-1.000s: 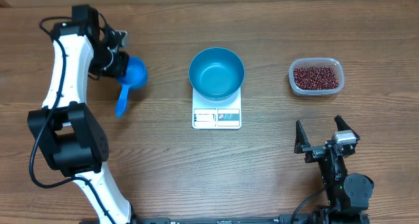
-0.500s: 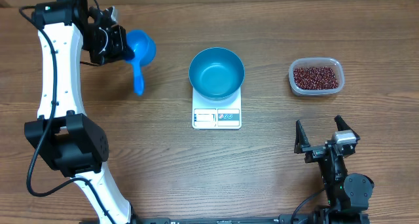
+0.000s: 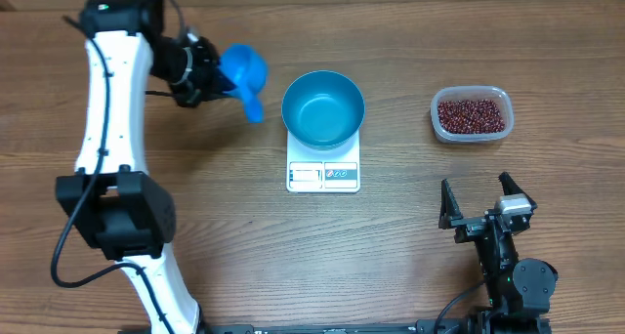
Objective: Scoop item into bowl and weigh 150g on scale
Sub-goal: 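Lift the blue scoop with the left gripper over the teal bowl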
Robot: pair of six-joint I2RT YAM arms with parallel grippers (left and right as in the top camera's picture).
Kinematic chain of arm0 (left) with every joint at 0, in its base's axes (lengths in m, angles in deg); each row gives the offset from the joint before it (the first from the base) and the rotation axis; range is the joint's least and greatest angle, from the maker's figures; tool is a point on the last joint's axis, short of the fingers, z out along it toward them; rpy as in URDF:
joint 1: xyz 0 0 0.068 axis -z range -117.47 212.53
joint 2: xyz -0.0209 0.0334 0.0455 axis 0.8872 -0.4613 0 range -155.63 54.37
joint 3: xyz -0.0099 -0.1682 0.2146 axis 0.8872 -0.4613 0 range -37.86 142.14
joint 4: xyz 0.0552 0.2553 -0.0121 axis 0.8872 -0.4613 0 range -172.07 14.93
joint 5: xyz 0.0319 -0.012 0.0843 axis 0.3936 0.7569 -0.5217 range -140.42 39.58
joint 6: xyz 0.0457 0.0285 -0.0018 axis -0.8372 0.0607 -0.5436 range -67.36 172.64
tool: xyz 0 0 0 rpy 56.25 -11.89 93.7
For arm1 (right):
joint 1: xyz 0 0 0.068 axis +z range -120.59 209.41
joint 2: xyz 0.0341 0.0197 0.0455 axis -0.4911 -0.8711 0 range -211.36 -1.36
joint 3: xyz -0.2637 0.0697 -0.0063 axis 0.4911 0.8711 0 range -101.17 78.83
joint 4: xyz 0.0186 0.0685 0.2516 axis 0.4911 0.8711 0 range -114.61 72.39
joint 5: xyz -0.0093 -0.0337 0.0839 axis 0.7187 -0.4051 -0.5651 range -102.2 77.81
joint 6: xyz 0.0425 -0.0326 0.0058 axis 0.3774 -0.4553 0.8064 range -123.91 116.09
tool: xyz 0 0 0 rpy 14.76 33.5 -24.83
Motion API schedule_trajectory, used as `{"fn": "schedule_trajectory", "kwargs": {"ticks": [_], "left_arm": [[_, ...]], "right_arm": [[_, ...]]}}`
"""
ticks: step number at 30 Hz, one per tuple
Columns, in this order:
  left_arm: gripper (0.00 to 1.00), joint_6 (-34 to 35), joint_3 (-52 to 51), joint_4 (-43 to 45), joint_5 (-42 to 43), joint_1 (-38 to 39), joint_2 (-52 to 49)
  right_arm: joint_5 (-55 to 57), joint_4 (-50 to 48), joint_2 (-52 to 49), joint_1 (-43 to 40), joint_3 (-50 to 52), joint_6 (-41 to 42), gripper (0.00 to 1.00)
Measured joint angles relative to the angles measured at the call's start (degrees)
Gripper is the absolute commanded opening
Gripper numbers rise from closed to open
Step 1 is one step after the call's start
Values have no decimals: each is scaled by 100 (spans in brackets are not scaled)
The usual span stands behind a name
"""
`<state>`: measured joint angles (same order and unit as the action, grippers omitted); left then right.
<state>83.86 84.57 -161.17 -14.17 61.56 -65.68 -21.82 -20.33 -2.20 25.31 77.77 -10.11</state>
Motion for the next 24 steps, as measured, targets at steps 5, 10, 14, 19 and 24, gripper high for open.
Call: {"fn": "schedule_trajectory", "kwargs": {"ticks": [5, 10, 14, 19, 24], "left_arm": [[4, 284, 2, 262, 66, 492, 0], [4, 612, 9, 409, -39, 857, 0], [4, 1019, 9, 402, -435, 1073, 0], [4, 1633, 9, 323, -1198, 1351, 0], [5, 2326, 9, 205, -2253, 1814, 2]], "right_arm": [[0, 0, 0, 0, 0, 0, 100], [0, 0, 0, 0, 0, 0, 100], [0, 0, 0, 0, 0, 0, 100], [0, 2, 0, 0, 0, -2, 100], [2, 0, 0, 0, 0, 0, 100]]}}
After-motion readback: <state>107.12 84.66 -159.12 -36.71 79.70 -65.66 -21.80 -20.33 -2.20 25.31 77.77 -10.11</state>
